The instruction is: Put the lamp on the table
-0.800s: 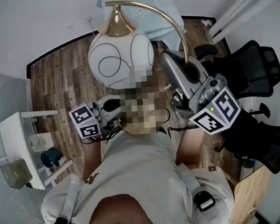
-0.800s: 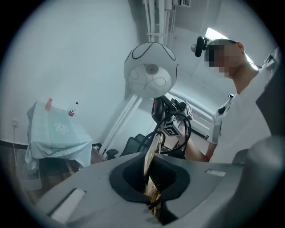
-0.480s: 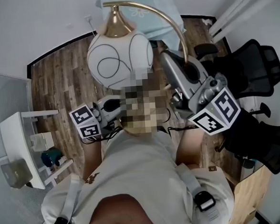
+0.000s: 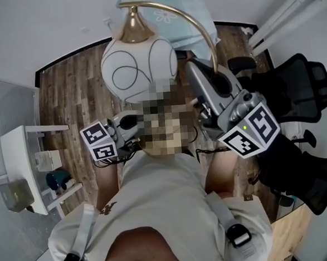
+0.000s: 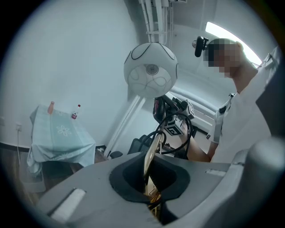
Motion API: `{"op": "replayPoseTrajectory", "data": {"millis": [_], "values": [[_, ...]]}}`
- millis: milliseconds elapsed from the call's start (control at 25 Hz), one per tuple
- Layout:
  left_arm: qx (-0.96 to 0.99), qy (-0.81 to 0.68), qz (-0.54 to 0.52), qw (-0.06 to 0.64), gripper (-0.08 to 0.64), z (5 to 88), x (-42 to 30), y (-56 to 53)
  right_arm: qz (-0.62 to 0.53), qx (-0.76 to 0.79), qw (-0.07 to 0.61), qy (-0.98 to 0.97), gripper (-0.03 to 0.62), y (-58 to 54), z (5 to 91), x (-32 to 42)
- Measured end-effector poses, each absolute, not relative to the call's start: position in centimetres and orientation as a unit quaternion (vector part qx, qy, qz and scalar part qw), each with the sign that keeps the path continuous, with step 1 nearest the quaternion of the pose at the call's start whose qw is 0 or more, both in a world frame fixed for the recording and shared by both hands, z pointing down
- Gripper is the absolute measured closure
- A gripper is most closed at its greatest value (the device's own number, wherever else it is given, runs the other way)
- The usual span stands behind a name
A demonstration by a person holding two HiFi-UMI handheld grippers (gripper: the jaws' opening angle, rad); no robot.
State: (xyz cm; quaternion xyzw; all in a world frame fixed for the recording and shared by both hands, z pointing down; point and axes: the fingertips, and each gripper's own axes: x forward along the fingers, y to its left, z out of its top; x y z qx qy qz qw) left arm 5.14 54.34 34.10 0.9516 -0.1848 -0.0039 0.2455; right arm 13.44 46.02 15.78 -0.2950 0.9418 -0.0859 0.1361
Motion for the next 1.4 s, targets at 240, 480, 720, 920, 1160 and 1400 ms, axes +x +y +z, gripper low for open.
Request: {"op": "replayPoseTrajectory", "data": {"millis": [240, 480, 720, 920, 1160, 1400], "values": [[0.952, -0.188, -0.005, 0.243, 0.56, 34.2, 4.7, 52.1, -0.086, -0.292, 0.13, 0.944, 0.592, 43.8, 16.0, 12.9], [0.952, -0.179, -0.006, 0.247, 0.56, 34.8, 3.8, 48.9, -0.089, -0.301, 0.12, 0.942, 0.592, 40.5, 16.5, 12.0], [0.954, -0.168, -0.008, 0.25, 0.56, 35.0, 2.1, 44.7, -0.09, -0.31, 0.111, 0.94, 0.592, 36.4, 16.8, 10.2], [0.954, -0.16, -0.011, 0.252, 0.56, 35.1, 0.6, 41.4, -0.092, -0.316, 0.105, 0.938, 0.592, 33.0, 17.0, 8.6], [0.954, -0.151, -0.013, 0.258, 0.56, 35.4, -1.1, 37.7, -0.095, -0.329, 0.099, 0.934, 0.592, 29.3, 17.2, 6.9], [0.955, -0.142, -0.01, 0.262, 0.56, 35.6, -2.4, 34.7, -0.096, -0.343, 0.095, 0.929, 0.592, 26.4, 17.4, 5.7]]}}
